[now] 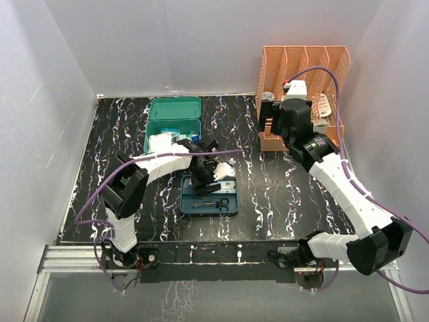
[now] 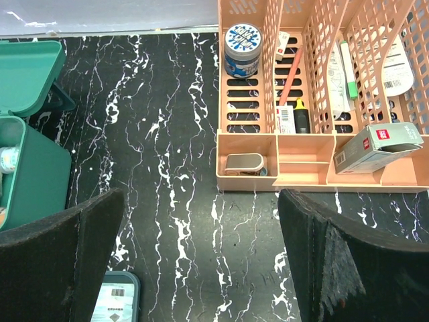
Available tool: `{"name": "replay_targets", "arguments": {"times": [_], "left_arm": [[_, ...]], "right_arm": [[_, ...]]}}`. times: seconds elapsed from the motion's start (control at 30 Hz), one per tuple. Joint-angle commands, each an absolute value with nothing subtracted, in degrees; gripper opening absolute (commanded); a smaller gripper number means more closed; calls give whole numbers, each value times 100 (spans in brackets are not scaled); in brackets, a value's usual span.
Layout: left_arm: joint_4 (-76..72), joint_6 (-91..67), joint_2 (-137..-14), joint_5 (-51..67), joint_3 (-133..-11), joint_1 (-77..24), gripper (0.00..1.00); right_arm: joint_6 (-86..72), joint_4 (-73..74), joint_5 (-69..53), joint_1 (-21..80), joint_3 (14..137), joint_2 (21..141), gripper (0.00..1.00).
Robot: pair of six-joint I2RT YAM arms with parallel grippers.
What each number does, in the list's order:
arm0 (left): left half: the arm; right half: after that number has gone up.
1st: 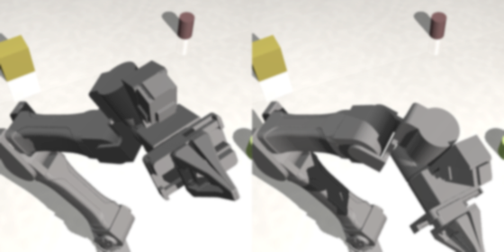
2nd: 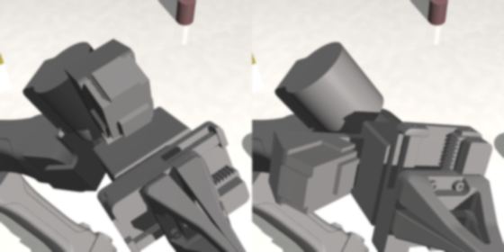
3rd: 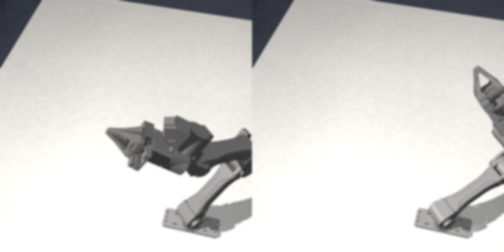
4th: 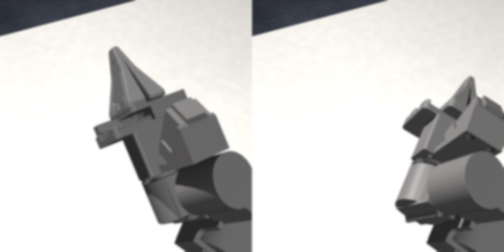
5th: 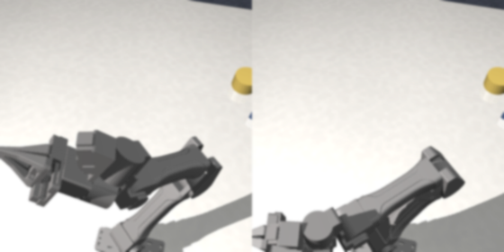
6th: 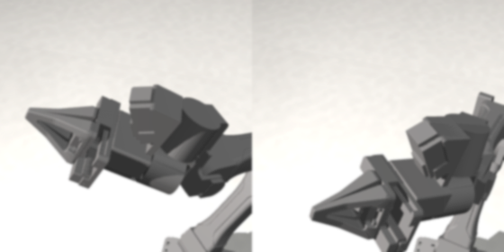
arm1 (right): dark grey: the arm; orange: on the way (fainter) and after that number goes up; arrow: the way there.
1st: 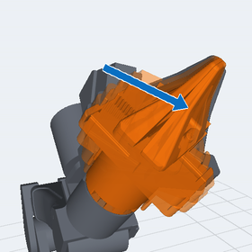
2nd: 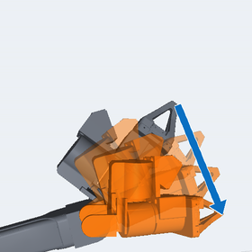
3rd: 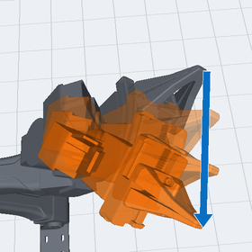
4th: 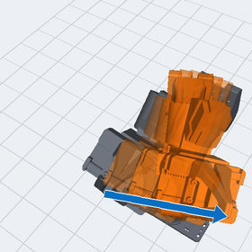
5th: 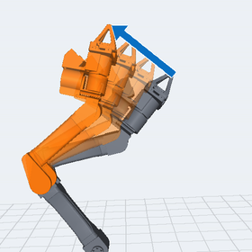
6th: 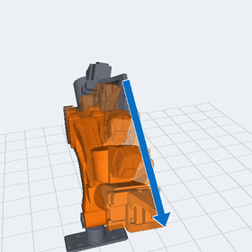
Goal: Organize the medicine kit
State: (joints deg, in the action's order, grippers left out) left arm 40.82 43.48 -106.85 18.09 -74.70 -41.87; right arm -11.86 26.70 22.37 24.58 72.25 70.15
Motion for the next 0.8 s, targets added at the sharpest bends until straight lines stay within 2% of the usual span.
{"name": "replay_targets", "arguments": {"times": [0.0,0.6,0.77], "left_arm": [[4014,4272,-10685,1965,-7395,-4228,61],[3864,4183,-10859,2091,-7169,-4228,56],[3871,4135,-10850,2139,-7055,-4234,49]], "right_arm": [[-1080,2274,2200,2408,7310,7018,98],[-1124,2278,2162,2387,7284,7007,98],[-1175,2285,2180,2382,7227,6956,98]]}}
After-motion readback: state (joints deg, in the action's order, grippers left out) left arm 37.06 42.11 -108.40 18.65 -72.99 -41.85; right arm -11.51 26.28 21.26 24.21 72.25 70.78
